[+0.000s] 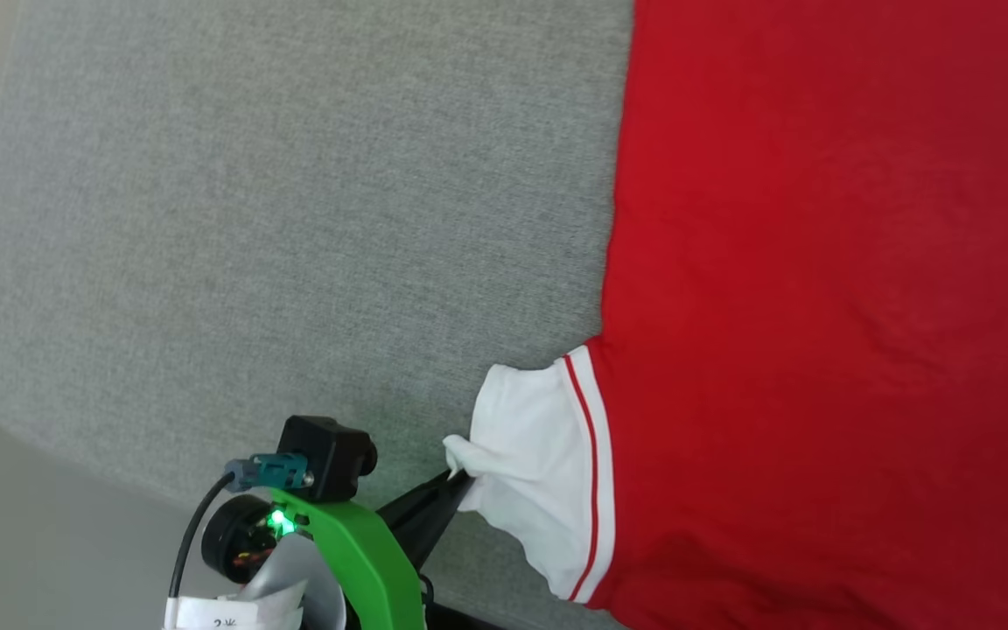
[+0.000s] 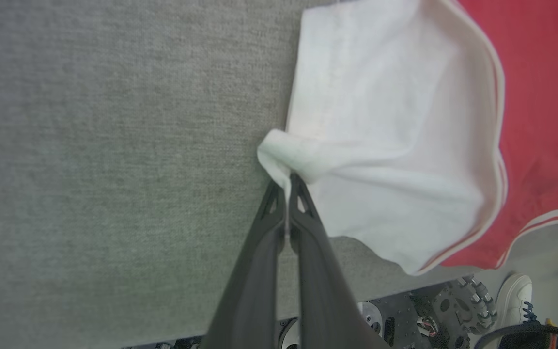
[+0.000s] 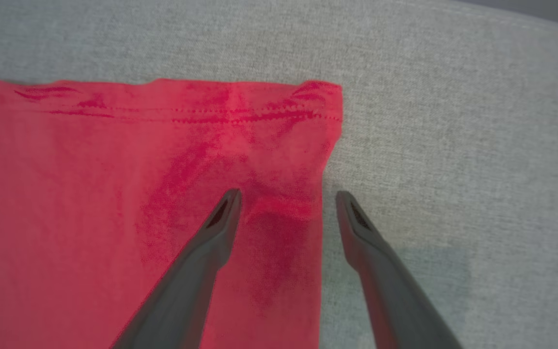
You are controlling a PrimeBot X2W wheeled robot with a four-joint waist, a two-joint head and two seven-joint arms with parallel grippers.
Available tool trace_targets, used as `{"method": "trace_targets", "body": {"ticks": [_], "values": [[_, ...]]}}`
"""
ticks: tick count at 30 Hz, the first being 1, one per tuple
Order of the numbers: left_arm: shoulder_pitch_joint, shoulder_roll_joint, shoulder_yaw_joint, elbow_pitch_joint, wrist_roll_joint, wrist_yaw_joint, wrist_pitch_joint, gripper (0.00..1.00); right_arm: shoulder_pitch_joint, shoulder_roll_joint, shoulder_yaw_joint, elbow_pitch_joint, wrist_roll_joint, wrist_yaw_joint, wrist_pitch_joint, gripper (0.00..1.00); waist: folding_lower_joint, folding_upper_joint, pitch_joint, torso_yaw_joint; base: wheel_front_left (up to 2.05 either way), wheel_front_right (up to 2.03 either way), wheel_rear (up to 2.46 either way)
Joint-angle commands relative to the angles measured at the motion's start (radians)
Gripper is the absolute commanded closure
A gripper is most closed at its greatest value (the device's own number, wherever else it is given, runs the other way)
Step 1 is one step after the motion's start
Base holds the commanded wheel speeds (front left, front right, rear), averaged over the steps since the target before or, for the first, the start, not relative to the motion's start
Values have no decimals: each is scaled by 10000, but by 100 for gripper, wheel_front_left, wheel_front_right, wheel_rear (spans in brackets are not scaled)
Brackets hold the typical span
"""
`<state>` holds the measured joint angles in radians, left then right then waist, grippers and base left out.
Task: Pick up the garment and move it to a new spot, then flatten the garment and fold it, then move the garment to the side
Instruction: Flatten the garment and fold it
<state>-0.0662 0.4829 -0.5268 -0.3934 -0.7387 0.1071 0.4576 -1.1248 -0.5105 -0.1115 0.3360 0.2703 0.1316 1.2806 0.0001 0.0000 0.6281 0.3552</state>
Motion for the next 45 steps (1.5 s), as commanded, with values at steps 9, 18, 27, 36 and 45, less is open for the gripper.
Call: {"method": "trace_targets", "body": {"ticks": [9,18,27,36,45], "values": [[-432,-310,-123,399,60,-246,-343,100,5,-241,820,709,-124,-9,32,0,-1,0,562,603,0,0,0],[-517,-349,-113,605,51,-244,-424,100,749,-361,848,656,91,-9,272,100,-1,0,313,569,0,0,0],[-409,-170,0,669,-13,-117,-337,100,2012,-67,418,862,224,-9,-534,100,-1,0,-811,-28,0,0,0],[-80,66,113,818,-145,125,-141,100,4206,-142,342,473,874,-9,-1238,100,-1,0,-2337,-749,0,0,0],[517,232,185,984,-408,381,-8,100,6696,130,-212,-13,1538,-9,-1830,100,-1,0,-3896,-1466,0,0,0]]}}
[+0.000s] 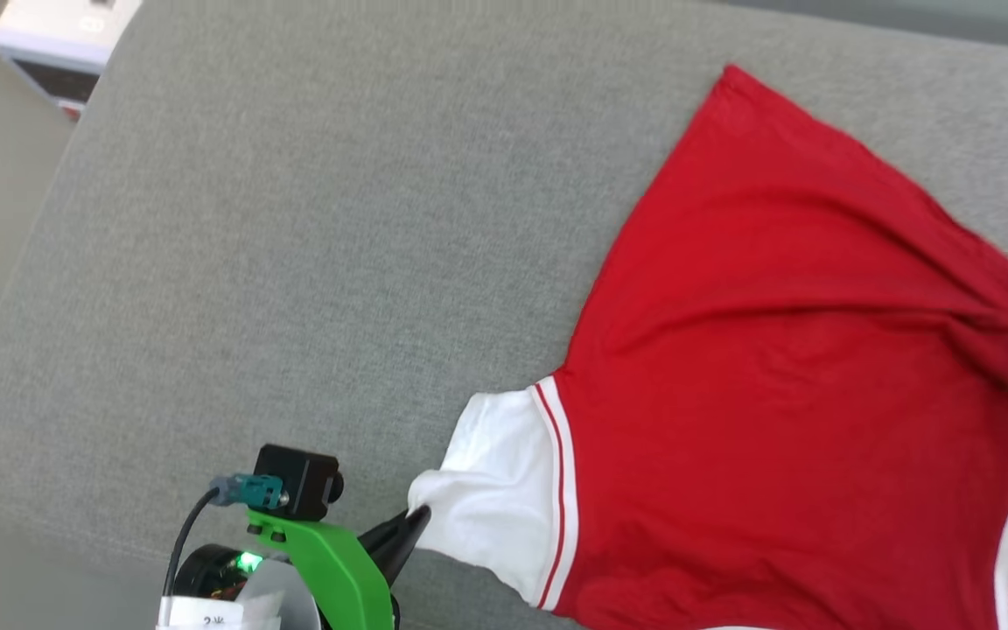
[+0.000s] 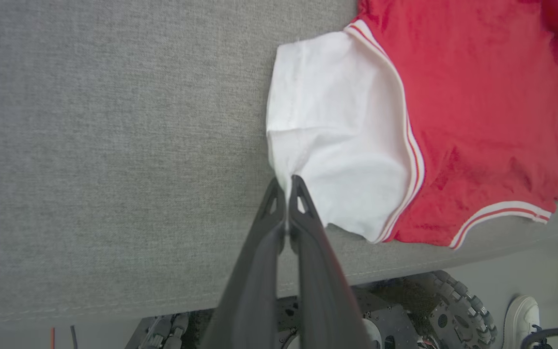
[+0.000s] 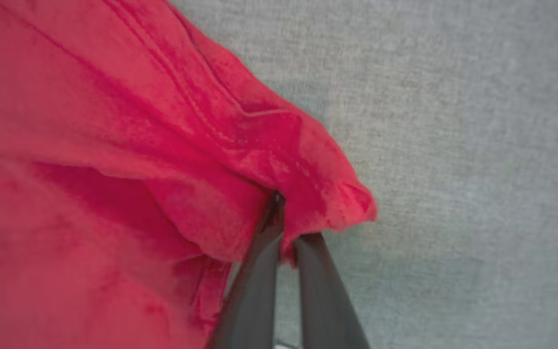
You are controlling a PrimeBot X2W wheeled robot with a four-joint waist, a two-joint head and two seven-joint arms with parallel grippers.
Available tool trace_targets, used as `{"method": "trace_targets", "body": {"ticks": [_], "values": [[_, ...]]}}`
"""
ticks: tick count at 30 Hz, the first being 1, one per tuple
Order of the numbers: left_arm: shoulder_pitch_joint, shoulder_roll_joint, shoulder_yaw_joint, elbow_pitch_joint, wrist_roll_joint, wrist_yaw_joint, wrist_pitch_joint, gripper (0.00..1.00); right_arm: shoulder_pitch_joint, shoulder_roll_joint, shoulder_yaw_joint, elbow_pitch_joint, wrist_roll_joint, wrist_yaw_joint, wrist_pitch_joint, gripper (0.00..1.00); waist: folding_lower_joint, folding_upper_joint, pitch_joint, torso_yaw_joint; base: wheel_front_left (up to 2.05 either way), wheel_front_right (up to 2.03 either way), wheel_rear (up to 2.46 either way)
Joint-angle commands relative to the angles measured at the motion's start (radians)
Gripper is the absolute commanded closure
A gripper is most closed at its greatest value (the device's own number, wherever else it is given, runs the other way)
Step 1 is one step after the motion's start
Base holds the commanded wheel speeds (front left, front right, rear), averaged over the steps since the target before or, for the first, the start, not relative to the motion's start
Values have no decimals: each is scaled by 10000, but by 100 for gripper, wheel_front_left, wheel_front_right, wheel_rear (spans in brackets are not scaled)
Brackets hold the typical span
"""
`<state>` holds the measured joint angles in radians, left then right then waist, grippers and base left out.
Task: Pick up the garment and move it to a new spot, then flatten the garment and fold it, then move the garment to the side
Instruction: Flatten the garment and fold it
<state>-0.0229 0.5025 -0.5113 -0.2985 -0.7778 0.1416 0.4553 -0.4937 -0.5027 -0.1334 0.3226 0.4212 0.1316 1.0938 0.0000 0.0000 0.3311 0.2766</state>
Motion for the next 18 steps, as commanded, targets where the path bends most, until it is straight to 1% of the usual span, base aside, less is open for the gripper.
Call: {"method": "trace_targets", "body": {"ticks": [1,4,5,6,10,13,18], "values": [[149,61,39,56,-36,63,22,100,714,56,14,3,100,-9,-7,100,0,0,-1085,-769,0,0,0],[296,76,23,94,-97,82,17,100,1542,-17,-20,-368,340,-9,-153,100,0,0,-1436,-956,0,0,0],[474,65,15,115,-186,130,7,100,2432,-148,-109,-817,501,-9,-297,100,0,0,-1747,-1135,0,0,0],[522,75,18,125,-193,150,1,100,2665,-133,-193,-942,562,-9,-362,100,0,0,-1826,-1182,0,0,0],[681,92,-4,171,-188,206,-47,100,3647,81,-614,-1461,818,-9,-567,100,0,0,-2087,-1363,0,0,0],[727,-2,-49,196,-244,216,-79,100,4295,271,-873,-1781,946,-9,-807,100,0,0,-2177,-1442,0,0,0],[716,-105,-156,304,-248,176,-120,100,5056,543,-1089,-1993,957,-9,-968,100,0,0,-2200,-1550,0,0,0]]}}
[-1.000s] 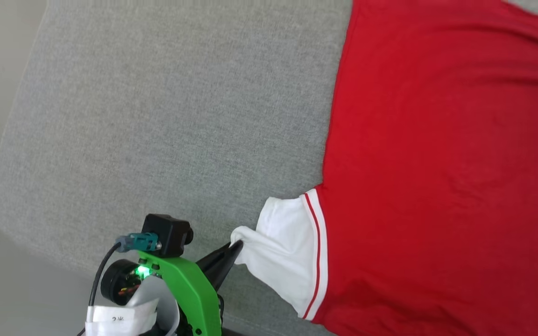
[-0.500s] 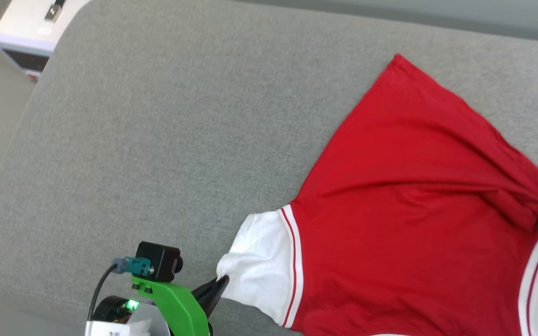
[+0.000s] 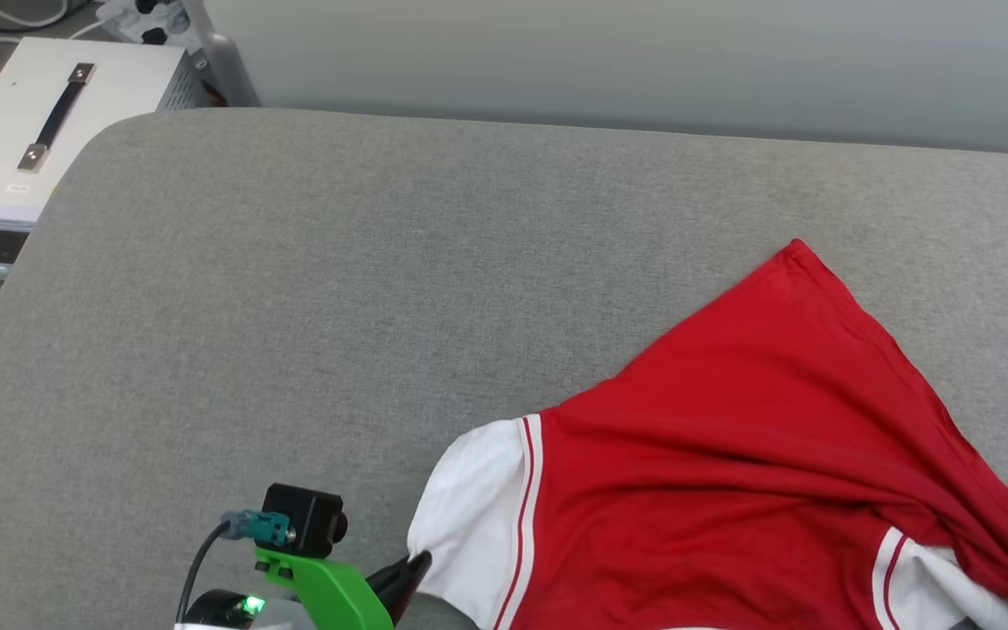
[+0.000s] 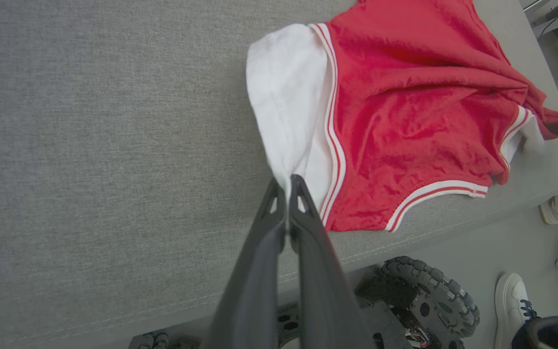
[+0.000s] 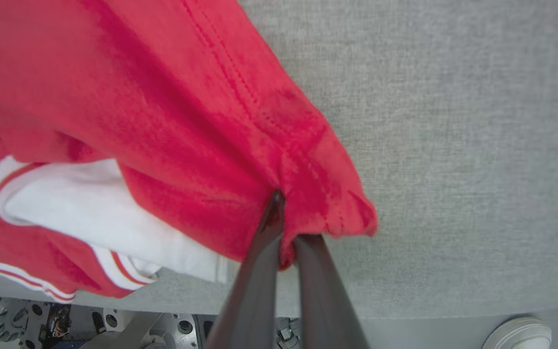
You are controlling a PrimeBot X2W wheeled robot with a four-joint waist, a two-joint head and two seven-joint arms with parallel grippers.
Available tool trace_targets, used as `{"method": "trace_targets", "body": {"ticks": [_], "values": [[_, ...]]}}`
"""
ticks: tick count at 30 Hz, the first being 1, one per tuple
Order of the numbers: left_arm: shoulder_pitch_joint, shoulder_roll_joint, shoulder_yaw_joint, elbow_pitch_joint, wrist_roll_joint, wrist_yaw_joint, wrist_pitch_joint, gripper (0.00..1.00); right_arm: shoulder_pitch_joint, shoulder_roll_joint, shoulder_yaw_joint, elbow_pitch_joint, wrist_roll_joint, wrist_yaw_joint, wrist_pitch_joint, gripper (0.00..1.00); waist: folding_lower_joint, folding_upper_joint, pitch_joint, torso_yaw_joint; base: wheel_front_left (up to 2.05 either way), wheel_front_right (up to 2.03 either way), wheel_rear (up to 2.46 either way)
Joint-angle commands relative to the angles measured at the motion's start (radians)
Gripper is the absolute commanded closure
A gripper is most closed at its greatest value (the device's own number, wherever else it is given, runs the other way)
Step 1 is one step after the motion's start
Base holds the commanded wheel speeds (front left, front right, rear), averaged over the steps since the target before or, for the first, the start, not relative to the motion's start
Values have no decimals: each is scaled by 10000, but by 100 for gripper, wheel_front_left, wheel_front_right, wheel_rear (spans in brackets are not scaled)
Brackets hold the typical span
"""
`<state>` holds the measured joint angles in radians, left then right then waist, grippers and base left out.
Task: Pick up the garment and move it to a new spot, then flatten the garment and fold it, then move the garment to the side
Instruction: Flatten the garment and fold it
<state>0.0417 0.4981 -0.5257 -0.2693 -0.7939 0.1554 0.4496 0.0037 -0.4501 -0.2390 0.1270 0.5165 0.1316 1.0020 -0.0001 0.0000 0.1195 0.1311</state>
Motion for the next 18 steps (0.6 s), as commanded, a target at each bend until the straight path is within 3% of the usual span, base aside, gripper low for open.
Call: {"method": "trace_targets", "body": {"ticks": [1,5,6,7,9,10,12,18], "values": [[60,-71,-21,50,-81,33,-78,100,182,70,-43,-45,-11,-9,-78,100,1,0,-95,-112,0,0,0],[2,-121,-64,122,-66,15,-104,100,329,161,41,-93,-75,-9,-205,100,1,0,-117,-155,0,0,0],[-10,-130,-69,119,-73,7,-106,100,339,150,68,-101,-106,-9,-238,72,1,0,-115,-161,0,0,0],[-23,-139,-67,110,-84,1,-112,100,340,136,90,-115,-113,-9,-223,0,1,0,-96,-165,0,0,0],[-59,-144,-62,93,-92,-8,-119,100,262,42,176,-278,-54,-9,-185,0,1,0,-47,-155,0,0,0],[-152,-135,-90,15,2,-51,-199,100,-75,-688,842,-1184,357,-9,129,0,1,0,153,-49,0,0,0],[-208,-140,-143,-75,64,-89,-216,100,-315,-974,1037,-1606,587,-9,346,0,1,0,271,45,0,0,0],[-426,-151,-218,-380,184,-174,-240,100,-1801,-1353,1425,-2528,1034,-9,1013,0,1,0,834,455,0,0,0]]}}
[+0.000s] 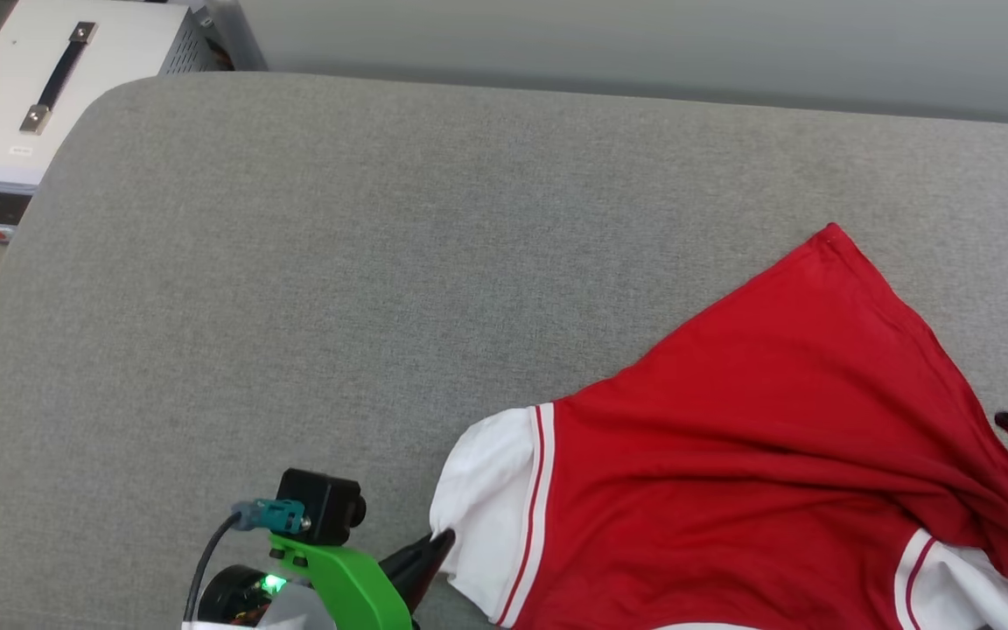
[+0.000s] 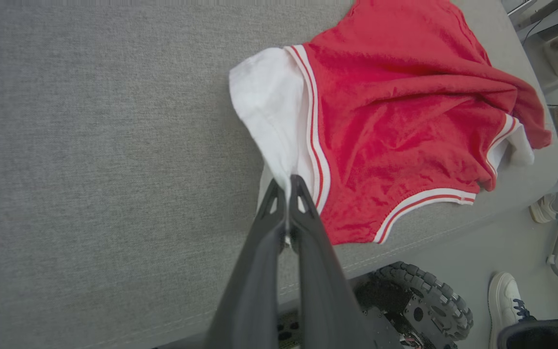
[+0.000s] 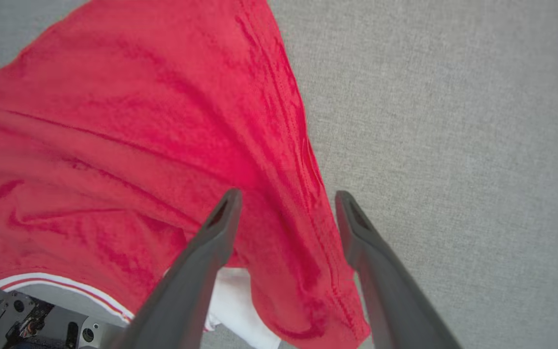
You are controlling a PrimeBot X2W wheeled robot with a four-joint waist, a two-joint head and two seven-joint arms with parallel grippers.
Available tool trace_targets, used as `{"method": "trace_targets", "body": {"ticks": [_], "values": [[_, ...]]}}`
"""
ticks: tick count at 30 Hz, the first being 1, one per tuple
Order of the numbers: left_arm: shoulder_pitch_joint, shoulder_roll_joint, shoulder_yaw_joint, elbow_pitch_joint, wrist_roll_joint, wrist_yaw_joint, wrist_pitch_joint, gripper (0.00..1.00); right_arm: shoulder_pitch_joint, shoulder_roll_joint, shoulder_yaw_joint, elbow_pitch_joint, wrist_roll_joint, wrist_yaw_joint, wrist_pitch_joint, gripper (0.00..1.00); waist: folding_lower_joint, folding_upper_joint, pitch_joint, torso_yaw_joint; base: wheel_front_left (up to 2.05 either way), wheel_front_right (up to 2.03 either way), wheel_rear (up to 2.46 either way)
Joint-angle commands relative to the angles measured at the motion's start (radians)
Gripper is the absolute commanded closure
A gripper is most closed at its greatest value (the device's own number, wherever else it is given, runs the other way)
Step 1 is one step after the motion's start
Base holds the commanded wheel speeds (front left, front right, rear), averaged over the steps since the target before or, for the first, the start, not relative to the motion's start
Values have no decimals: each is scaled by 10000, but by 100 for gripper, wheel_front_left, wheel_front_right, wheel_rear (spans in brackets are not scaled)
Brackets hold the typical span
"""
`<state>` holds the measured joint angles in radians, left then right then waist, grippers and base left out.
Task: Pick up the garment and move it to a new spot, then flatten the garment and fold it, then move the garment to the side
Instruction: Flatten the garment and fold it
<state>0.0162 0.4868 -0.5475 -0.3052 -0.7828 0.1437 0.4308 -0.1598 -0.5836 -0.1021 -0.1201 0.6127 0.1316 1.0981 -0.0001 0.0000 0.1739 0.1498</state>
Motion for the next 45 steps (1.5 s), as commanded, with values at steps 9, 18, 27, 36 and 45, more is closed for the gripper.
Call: {"method": "trace_targets", "body": {"ticks": [9,18,27,36,45], "values": [[-767,-253,-150,-209,300,-229,-149,100,-2981,-101,1086,352,-440,-9,1135,0,1,0,1542,1186,0,0,0],[-1205,-462,-279,-95,401,-446,-309,100,-5082,-242,1859,2170,-1204,-9,1430,0,1,0,2531,1993,0,0,0],[-1566,-802,-550,158,448,-680,-441,100,-5586,-626,2389,3347,-1535,-9,1259,0,1,0,3009,2486,0,0,0],[-1631,-874,-577,358,420,-738,-567,100,-5032,-736,2996,3689,-1417,-9,1032,9,1,0,3118,2622,0,0,0],[-1754,-859,-353,551,531,-586,-834,100,-4963,-677,3138,3894,-1342,-9,279,100,1,0,2776,2543,0,0,0]]}}
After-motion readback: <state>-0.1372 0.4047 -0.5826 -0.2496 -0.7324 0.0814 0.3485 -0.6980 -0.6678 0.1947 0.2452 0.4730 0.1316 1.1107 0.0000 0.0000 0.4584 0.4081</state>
